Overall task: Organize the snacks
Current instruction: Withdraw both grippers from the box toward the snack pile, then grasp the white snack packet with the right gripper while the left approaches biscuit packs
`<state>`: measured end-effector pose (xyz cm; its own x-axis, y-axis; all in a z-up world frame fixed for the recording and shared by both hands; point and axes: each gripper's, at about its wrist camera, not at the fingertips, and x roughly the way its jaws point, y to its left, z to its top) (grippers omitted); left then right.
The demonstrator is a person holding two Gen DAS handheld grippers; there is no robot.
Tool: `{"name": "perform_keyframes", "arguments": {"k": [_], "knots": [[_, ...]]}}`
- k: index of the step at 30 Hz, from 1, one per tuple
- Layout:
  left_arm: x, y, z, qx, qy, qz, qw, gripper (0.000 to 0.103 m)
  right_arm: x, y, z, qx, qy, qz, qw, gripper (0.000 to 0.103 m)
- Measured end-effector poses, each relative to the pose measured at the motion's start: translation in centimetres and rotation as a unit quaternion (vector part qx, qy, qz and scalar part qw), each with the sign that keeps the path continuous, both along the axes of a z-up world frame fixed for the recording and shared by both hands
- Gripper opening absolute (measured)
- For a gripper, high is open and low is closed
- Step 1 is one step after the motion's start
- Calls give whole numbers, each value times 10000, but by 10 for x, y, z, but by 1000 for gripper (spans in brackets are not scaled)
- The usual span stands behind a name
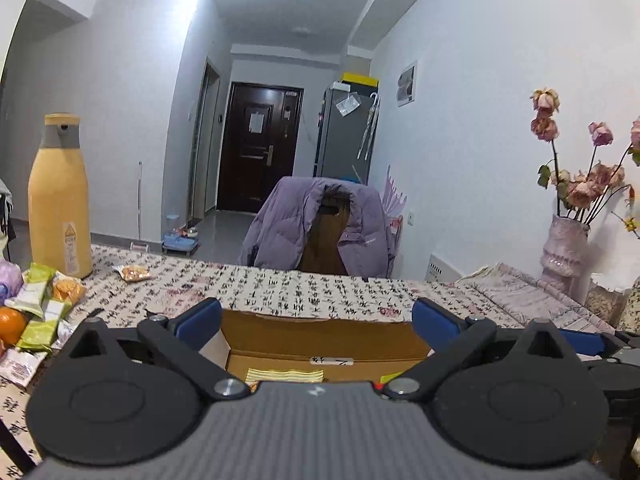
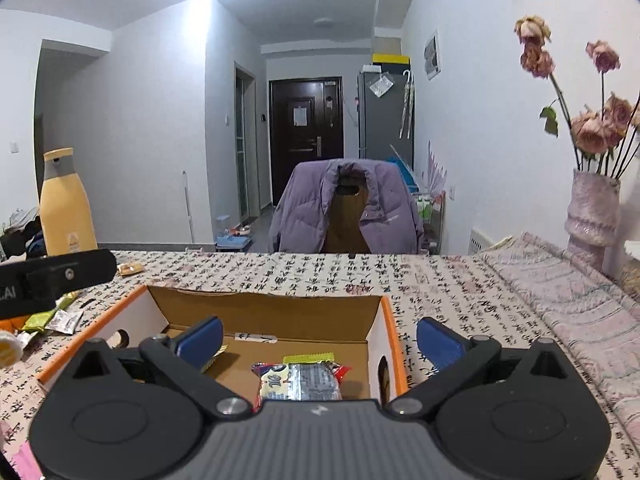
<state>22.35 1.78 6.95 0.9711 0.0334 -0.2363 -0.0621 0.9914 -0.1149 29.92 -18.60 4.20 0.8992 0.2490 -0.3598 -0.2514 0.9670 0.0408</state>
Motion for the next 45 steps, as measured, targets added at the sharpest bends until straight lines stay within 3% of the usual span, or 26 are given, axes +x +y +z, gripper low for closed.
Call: {"name": "perform_keyframes", "arguments": {"k": [15, 27, 41, 43, 45], "knots": [[-70, -6, 3, 126, -48, -87, 9999, 103, -75, -21, 0, -18, -52, 89, 9999, 103], [-117, 4, -30, 276, 313, -78, 9991, 103, -129, -29, -31, -188, 193, 163, 9995, 103], [-163, 9, -83, 179, 776, -424, 9959, 103, -179, -36, -68, -192, 607, 324, 9974, 103], [-168, 8, -87, 204, 781, -453, 9957, 103, -185, -34, -73, -217, 662, 352, 9969, 100], [-169, 7, -91, 192, 862, -473, 9950, 103, -190, -31, -76, -214, 724, 362, 9965, 88]]}}
